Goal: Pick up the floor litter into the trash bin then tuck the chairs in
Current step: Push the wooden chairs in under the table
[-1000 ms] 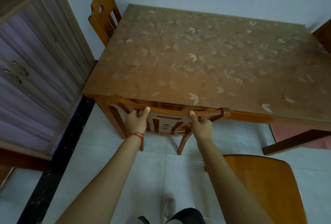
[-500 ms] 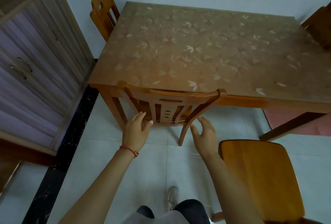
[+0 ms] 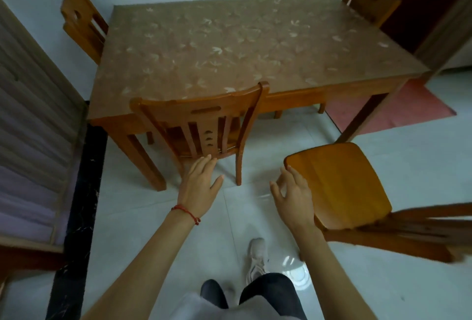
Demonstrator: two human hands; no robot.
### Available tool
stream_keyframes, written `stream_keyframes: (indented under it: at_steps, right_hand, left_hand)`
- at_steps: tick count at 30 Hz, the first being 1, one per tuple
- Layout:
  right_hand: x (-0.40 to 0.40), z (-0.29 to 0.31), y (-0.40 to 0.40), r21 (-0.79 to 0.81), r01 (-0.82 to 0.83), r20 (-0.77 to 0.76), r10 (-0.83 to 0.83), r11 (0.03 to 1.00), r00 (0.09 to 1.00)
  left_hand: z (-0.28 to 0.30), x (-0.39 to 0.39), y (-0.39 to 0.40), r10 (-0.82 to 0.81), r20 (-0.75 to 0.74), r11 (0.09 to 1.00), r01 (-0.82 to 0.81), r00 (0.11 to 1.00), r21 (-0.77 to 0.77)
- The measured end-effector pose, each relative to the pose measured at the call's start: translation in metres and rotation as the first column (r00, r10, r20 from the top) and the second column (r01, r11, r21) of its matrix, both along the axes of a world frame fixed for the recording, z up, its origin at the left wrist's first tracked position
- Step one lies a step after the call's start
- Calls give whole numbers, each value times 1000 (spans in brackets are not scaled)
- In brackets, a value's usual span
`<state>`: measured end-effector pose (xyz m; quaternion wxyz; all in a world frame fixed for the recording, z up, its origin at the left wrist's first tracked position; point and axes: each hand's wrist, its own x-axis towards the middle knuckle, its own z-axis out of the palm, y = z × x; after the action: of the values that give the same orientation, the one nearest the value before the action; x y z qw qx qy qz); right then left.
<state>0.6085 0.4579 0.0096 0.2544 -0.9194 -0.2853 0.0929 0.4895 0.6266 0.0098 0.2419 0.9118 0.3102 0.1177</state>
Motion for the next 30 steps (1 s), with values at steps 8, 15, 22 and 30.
stream_keyframes:
  at_steps: [8, 15, 22, 30]
  right_hand:
    - [-28, -4, -112, -9, 285, 23, -285, 958, 958]
    - [-59, -5, -227, 60, 532, 63, -536, 844, 842]
    - [-102, -10, -363, 44, 721, 67, -722, 692, 689]
    - [-148, -18, -518, -4, 853, 92, -849, 522, 520]
  left_hand:
    - [0, 34, -90, -361, -16, 931, 362, 932, 44]
    - [5, 64, -199, -624, -36, 778, 624, 781, 66]
    - [-1, 69, -337, -783, -52, 613, 784, 619, 102]
    - [-12, 66, -489, -897, -38, 438, 896, 441, 68]
